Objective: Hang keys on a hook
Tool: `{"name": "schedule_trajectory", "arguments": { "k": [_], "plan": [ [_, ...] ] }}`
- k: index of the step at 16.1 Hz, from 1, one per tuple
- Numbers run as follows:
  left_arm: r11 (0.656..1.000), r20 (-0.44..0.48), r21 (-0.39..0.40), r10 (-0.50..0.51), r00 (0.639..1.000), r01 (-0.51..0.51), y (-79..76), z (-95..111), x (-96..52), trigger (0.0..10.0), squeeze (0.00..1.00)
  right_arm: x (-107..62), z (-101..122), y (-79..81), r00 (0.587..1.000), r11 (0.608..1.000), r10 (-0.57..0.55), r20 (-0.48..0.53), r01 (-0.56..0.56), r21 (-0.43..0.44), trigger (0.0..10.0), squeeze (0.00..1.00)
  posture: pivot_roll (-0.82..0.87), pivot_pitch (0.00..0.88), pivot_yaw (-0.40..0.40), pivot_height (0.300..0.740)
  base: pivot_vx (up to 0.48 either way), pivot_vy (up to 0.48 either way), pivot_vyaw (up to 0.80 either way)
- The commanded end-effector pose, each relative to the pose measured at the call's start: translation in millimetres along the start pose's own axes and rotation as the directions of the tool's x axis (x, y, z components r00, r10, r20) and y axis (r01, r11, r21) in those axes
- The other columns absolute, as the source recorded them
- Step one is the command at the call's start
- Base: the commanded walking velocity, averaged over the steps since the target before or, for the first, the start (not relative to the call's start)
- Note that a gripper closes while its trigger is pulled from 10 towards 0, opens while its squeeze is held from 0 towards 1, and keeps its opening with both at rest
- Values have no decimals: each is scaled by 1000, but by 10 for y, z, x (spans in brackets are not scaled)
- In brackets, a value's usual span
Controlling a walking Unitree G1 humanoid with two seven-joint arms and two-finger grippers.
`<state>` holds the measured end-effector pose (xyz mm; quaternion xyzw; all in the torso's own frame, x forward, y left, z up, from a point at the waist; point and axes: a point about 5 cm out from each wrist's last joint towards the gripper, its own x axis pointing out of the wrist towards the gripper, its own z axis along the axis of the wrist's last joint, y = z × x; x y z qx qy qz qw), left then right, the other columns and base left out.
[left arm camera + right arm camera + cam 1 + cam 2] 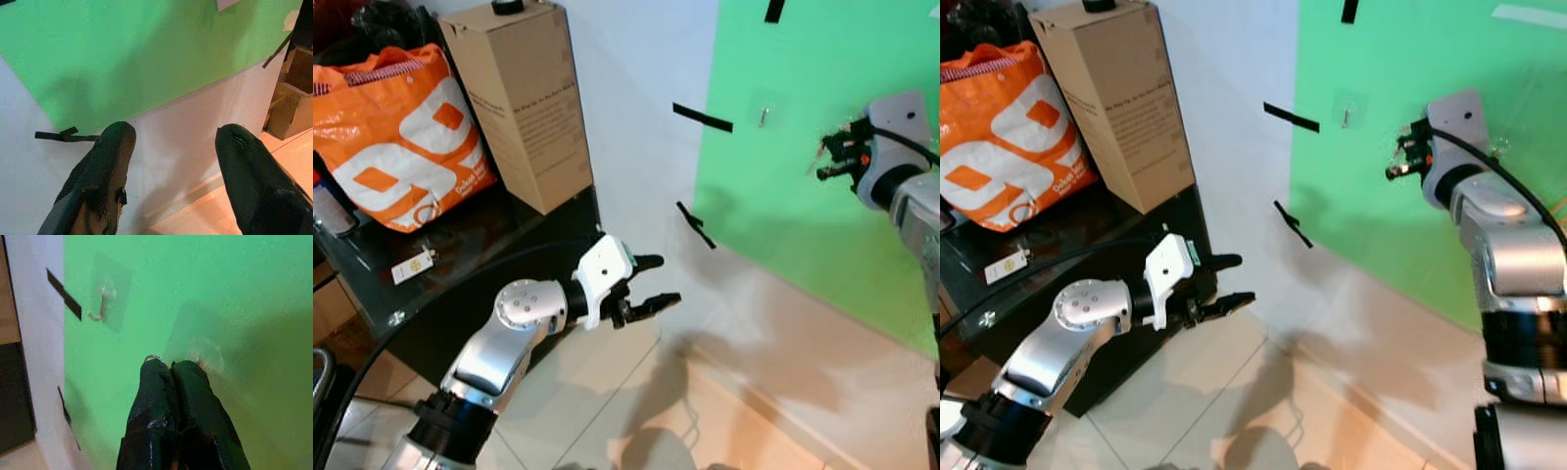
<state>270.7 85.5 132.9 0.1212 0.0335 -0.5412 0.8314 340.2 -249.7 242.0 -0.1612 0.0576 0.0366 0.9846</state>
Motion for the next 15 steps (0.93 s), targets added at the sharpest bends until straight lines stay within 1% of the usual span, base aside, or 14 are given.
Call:
{"name": "schedule_trajectory", "arguments": {
  "k": [1,4,6,9,11,13,15],
  "plan": [
    [1000,-9,13,0,1000,0,19,5,-19,10000,0,65,61,-2,1000,1000,-11,21,11,-9,10000,0,-170,0,85,740,0,0,0],
    [1000,-8,13,3,1000,-3,29,6,-16,10000,0,153,23,-55,999,999,-31,-8,31,-4,10000,0,-167,0,82,740,0,0,0],
    [1000,-8,13,6,1000,-5,34,7,-21,10000,0,170,-2,-79,999,999,-38,-25,38,-14,10000,0,-164,0,79,740,0,0,0],
    [1000,-9,10,11,1000,-11,39,2,-38,10000,0,116,81,-72,999,998,29,23,-30,58,10000,0,-164,0,77,740,0,0,0],
    [1000,-10,8,12,1000,-12,38,-2,-42,10000,0,85,80,-70,999,994,44,23,-46,97,10000,0,-166,0,78,740,0,0,0],
    [1000,-7,5,9,1000,-9,33,-2,-25,10000,0,13,41,-60,998,987,67,9,-67,147,10000,0,-172,0,80,740,0,0,0],
    [1000,-5,4,5,1000,-5,32,2,-11,10000,0,4,16,-60,997,981,74,-4,-72,179,10000,0,-176,0,83,740,0,0,0]
  ]
}}
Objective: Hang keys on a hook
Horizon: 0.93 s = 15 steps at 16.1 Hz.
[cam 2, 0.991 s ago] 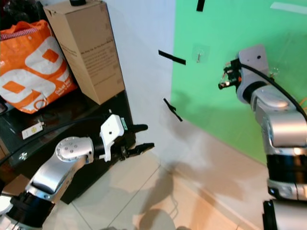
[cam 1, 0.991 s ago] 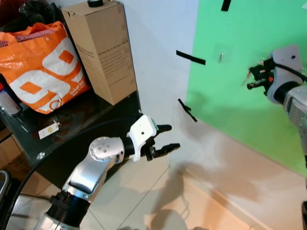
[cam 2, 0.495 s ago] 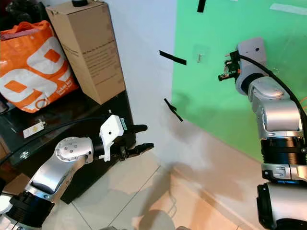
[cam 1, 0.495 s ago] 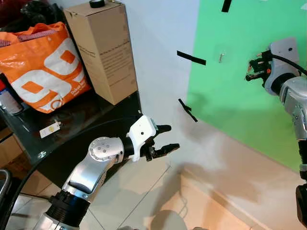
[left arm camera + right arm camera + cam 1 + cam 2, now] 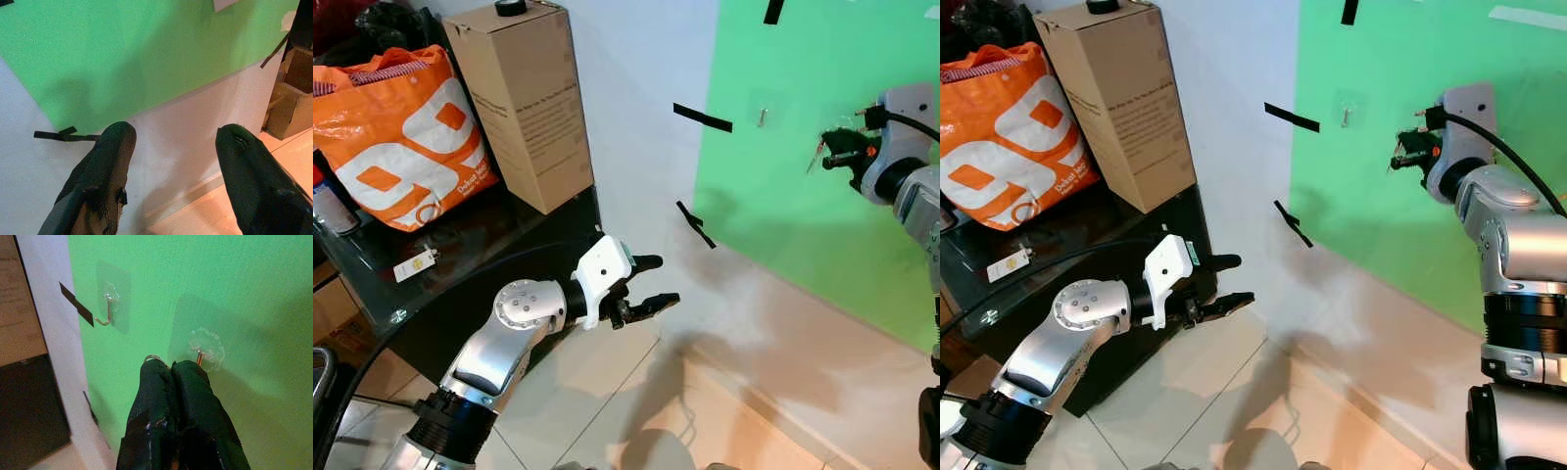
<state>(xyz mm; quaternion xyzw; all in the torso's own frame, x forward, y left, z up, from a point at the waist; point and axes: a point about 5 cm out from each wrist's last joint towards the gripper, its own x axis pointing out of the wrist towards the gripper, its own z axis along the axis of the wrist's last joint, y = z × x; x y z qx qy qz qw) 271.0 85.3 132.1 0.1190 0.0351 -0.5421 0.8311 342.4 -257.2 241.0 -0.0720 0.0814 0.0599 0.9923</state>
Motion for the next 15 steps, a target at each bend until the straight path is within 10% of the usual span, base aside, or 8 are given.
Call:
{"name": "schedule_trajectory", "arguments": {
  "k": [1,15],
  "plan": [
    [1000,-4,10,5,1000,-5,31,12,-6,10000,0,-19,23,30,1000,999,26,7,-26,27,10000,0,-178,0,85,740,0,0,0],
    [1000,-7,4,7,1000,-7,26,-1,-29,10000,0,78,39,-62,998,971,-58,-11,59,233,10000,0,-168,0,73,740,0,0,0]
  ]
}}
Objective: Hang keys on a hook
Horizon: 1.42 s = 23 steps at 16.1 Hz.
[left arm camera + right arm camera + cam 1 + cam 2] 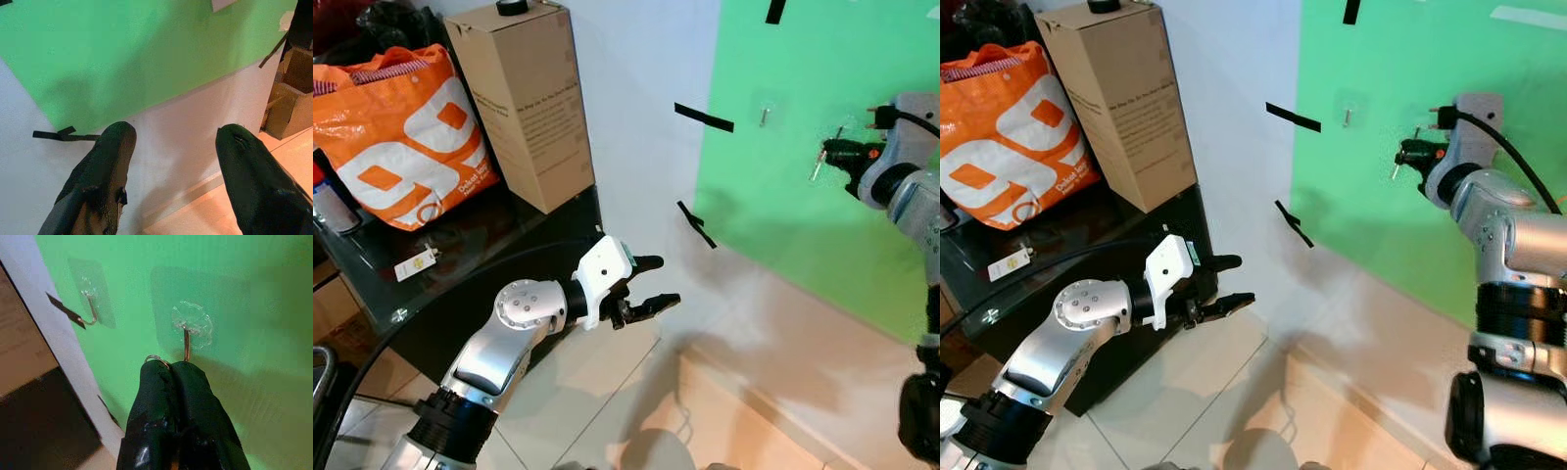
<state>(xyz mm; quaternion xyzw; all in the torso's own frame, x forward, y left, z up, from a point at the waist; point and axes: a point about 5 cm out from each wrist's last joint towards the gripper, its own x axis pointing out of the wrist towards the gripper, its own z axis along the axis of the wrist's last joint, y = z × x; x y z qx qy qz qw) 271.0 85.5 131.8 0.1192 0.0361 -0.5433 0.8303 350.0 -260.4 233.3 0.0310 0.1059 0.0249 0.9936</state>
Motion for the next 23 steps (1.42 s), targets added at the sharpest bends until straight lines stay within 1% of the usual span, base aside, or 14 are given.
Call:
{"name": "schedule_trajectory", "arguments": {
  "k": [1,2,4,6,7,8,9,11,13,15,18,19,21,23],
  "plan": [
    [1000,-6,4,11,1000,-11,28,1,-29,10000,0,0,109,-7,999,999,-6,32,5,41,10000,0,-168,0,73,740,0,0,0],
    [1000,-6,4,12,1000,-12,29,0,-31,10000,0,9,99,-21,1000,998,-17,22,16,58,10000,0,-167,0,72,740,0,0,0],
    [1000,-6,4,13,1000,-13,28,-1,-35,10000,0,25,80,-75,999,991,-53,1,52,122,10000,0,-166,0,71,740,0,0,0],
    [1000,-7,4,12,1000,-12,22,-3,-39,10000,0,36,79,-134,995,970,-93,-20,95,223,10000,0,-167,0,72,740,0,0,0],
    [1000,-7,4,12,1000,-12,21,-3,-39,10000,0,39,78,-134,995,967,-94,-24,97,234,10000,0,-167,0,72,740,0,0,0],
    [1000,-7,4,9,1000,-9,18,-2,-39,10000,0,44,21,-153,988,948,-114,-107,140,285,10000,0,-167,0,74,740,0,0,0],
    [1000,-7,4,8,1000,-8,18,-2,-38,10000,0,45,13,-160,986,944,-121,-117,151,294,10000,0,-167,0,74,740,0,0,0],
    [1000,-8,6,7,1000,-7,17,-1,-41,10000,0,44,-6,-175,979,922,-132,-154,178,344,10000,0,-166,0,74,740,0,0,0],
    [1000,-9,7,5,1000,-5,11,-4,-44,10000,0,45,-12,-182,977,912,-132,-168,186,366,10000,0,-166,0,76,740,0,0,0],
    [1000,-10,7,2,1000,-2,4,-5,-43,10000,0,37,-26,-156,976,916,-113,-184,174,361,10000,0,-165,0,75,740,0,0,0],
    [1000,-11,9,1,1000,-1,-2,-3,-43,10000,0,19,-93,-125,974,934,-114,-195,172,312,10000,0,-163,0,72,740,0,0,0],
    [1000,-11,9,1,1000,-1,-3,-3,-43,10000,0,18,-99,-120,974,935,-111,-195,169,313,10000,0,-163,0,72,740,0,0,0],
    [1000,-8,9,2,1000,-2,-3,1,-43,10000,0,5,-100,-98,979,949,-102,-175,149,278,10000,0,-163,0,71,740,0,0,0],
    [1000,2,11,8,1000,-8,7,17,-40,10000,0,-6,-75,-83,986,955,-88,-145,125,270,10000,0,-164,0,71,740,0,0,0]
  ]
}}
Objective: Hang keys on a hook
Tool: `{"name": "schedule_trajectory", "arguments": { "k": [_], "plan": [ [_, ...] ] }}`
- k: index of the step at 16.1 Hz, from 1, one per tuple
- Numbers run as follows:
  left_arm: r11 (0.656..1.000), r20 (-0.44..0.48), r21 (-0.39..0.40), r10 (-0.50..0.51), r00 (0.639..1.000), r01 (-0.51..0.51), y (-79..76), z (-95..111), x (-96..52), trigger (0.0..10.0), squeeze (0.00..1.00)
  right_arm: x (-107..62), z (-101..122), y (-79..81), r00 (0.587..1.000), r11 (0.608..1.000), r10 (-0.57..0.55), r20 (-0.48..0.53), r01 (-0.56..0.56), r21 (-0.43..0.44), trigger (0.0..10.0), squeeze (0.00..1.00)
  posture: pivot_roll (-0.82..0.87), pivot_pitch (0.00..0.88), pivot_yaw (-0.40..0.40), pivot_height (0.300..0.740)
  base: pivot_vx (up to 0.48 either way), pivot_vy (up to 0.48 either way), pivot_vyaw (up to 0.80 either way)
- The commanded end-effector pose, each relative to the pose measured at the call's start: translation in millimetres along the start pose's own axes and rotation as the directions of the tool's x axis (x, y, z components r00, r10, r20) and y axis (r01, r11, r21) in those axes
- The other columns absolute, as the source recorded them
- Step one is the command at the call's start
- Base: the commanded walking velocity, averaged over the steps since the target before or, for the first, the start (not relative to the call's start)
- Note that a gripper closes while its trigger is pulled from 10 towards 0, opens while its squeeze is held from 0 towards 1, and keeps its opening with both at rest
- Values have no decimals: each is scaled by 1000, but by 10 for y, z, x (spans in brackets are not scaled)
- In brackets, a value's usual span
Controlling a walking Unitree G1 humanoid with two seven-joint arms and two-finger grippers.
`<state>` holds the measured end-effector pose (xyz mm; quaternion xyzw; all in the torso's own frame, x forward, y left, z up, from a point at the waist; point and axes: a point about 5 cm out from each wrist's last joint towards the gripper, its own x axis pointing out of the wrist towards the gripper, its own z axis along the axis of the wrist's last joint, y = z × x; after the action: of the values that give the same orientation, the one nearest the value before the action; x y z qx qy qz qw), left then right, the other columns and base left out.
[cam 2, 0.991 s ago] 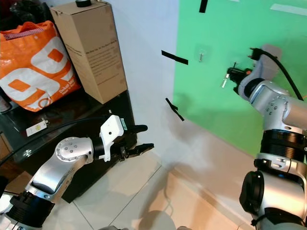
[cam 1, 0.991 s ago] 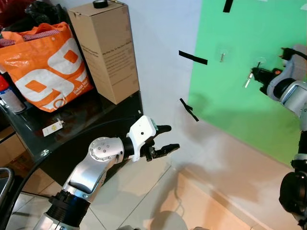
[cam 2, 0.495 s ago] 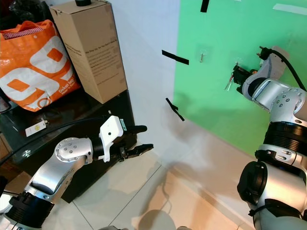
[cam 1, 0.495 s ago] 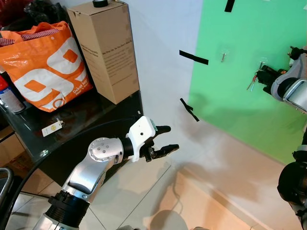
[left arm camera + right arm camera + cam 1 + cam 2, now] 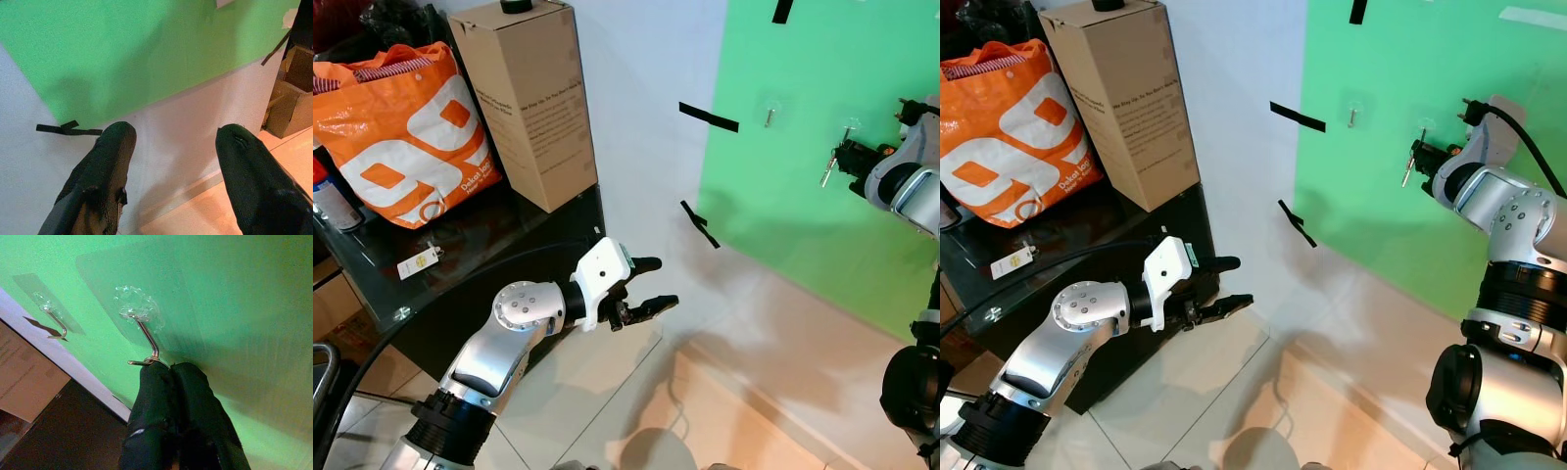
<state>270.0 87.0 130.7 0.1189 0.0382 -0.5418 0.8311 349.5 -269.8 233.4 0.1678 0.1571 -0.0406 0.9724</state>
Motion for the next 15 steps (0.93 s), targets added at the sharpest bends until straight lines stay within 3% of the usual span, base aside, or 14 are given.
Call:
{"name": "schedule_trajectory", "arguments": {
  "k": [1,2,3,4,9,12,15],
  "plan": [
    [1000,35,6,21,999,-22,31,69,-19,10000,0,5,-71,-8,1000,1000,-9,-24,8,-16,10000,0,-164,0,71,740,0,0,0],
    [1000,64,-5,28,998,-28,43,113,-11,10000,0,-4,-65,2,1000,1000,0,-16,0,-16,10000,463,-164,0,70,740,0,0,0],
    [1000,76,-12,28,997,-27,44,132,-8,10000,0,-8,-63,6,1000,1000,2,-14,-2,-18,10000,678,-165,0,70,740,0,0,0],
    [999,99,-22,27,995,-25,44,168,-2,10000,0,-15,-61,13,1000,1000,7,-9,-7,-14,10000,1000,-165,0,70,740,0,0,0],
    [999,110,-27,27,994,-24,47,191,-1,10000,0,-24,-58,18,1000,1000,11,-4,-11,-17,10000,1000,-164,0,71,740,0,0,0],
    [999,122,-36,34,992,-30,64,208,-3,10000,0,-165,-24,55,996,997,75,41,-75,-5,10000,1000,-170,0,76,740,0,0,0],
    [999,124,-45,33,992,-28,58,205,0,10000,0,-286,-60,2,997,998,69,21,-69,-11,10000,1000,-177,0,84,740,0,0,0]
  ]
}}
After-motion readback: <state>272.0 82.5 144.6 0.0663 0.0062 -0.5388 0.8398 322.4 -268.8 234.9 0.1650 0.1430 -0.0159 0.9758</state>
